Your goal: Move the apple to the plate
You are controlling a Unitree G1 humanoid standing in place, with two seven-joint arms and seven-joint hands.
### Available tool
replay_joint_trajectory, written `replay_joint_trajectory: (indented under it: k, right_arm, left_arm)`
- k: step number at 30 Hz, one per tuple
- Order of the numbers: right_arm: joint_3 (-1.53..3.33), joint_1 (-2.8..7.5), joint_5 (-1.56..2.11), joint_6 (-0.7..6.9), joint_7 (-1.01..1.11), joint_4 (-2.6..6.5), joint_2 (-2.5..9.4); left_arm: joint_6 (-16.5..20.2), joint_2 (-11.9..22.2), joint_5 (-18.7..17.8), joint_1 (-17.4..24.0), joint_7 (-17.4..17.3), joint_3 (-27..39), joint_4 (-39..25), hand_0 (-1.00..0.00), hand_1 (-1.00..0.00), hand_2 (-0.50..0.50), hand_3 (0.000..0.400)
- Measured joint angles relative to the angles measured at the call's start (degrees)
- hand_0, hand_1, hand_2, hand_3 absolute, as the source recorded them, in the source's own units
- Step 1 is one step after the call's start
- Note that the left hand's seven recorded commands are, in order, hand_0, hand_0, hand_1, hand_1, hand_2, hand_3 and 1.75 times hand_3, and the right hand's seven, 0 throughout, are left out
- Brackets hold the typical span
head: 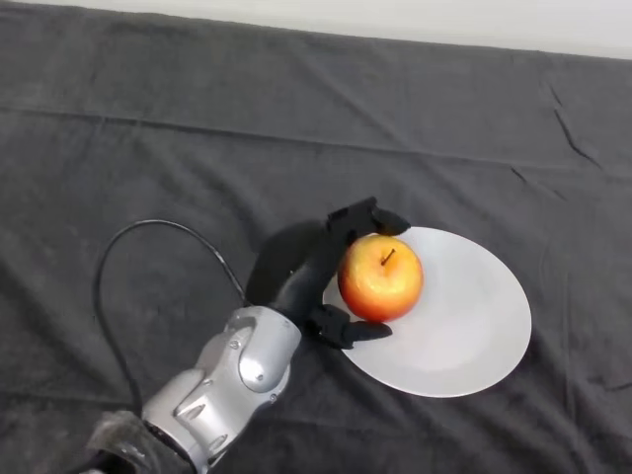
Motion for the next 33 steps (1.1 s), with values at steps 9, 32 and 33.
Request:
replay_joint_trajectory:
  k: [9, 32, 33]
  right_arm:
    - [0.0, -0.03, -0.01, -0.01, 0.0, 0.08, -0.06]
    - [-0.01, -0.06, -0.03, -0.01, 0.0, 0.13, -0.1]
    - [-0.01, -0.06, -0.03, -0.01, 0.0, 0.13, -0.1]
  left_arm:
    - [-2.77, -0.68, -3.11, -3.4, 0.47, -5.2, 2.86, -1.0, -1.0, 0.0, 0.4]
    - [-5.3, -0.57, -5.71, -7.24, 1.06, -10.06, 8.34, 0.0, 0.0, 0.0, 0.0]
    - [-5.31, -0.5, -5.75, -7.36, 1.06, -10.05, 8.34, 0.0, 0.0, 0.0, 0.0]
